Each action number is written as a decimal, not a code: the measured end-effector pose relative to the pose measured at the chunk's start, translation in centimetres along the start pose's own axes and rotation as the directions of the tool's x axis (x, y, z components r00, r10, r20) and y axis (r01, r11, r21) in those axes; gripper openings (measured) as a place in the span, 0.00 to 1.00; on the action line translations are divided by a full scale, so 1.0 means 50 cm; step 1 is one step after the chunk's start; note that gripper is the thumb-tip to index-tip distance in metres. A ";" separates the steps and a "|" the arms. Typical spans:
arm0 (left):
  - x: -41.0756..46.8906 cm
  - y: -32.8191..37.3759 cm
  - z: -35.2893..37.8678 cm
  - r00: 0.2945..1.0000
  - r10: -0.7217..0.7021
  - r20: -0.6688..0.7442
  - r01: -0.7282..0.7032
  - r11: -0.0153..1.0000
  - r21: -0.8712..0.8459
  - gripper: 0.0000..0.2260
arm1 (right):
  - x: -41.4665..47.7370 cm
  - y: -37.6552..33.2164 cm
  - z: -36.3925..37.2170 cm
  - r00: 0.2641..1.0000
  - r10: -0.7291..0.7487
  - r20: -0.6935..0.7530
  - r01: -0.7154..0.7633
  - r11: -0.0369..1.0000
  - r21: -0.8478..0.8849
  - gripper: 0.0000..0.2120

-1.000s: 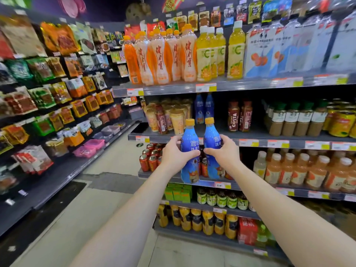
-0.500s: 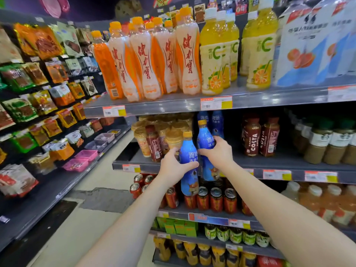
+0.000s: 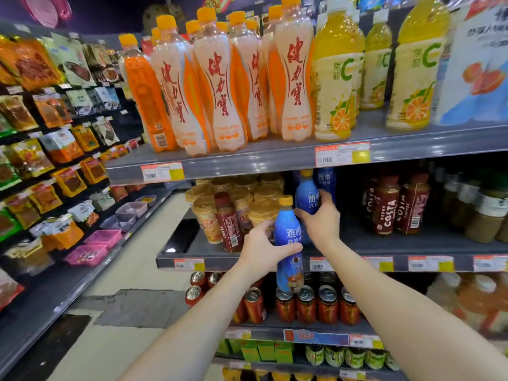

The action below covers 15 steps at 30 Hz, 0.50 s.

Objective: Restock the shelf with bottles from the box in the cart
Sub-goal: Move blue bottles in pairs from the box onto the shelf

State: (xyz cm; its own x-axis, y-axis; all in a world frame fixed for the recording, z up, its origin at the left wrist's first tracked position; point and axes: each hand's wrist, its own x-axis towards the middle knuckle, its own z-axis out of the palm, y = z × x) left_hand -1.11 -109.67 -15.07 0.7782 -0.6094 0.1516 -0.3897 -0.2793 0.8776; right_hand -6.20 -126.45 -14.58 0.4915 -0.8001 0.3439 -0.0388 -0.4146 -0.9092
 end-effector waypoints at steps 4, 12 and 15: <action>0.018 -0.010 -0.004 0.999 0.024 0.029 -0.023 1.000 -0.002 0.39 | 0.012 0.016 0.015 1.000 -0.016 0.007 0.016 0.999 -0.052 0.35; 0.033 -0.013 -0.018 0.995 0.043 0.095 -0.037 0.998 -0.060 0.35 | 0.045 0.034 0.036 1.000 0.027 -0.013 -0.030 0.979 -0.200 0.36; 0.032 -0.011 -0.025 0.993 0.044 0.105 -0.036 0.996 -0.076 0.32 | 0.071 0.038 0.041 0.996 0.085 0.000 -0.083 0.974 -0.209 0.32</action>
State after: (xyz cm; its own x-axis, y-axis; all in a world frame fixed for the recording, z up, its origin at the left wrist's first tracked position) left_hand 0.95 -109.57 -14.76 0.7043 -0.6958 0.1409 -0.3787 -0.2004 0.9036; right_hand -2.76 -129.19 -15.58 0.4865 -0.8325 0.2650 -0.2609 -0.4279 -0.8653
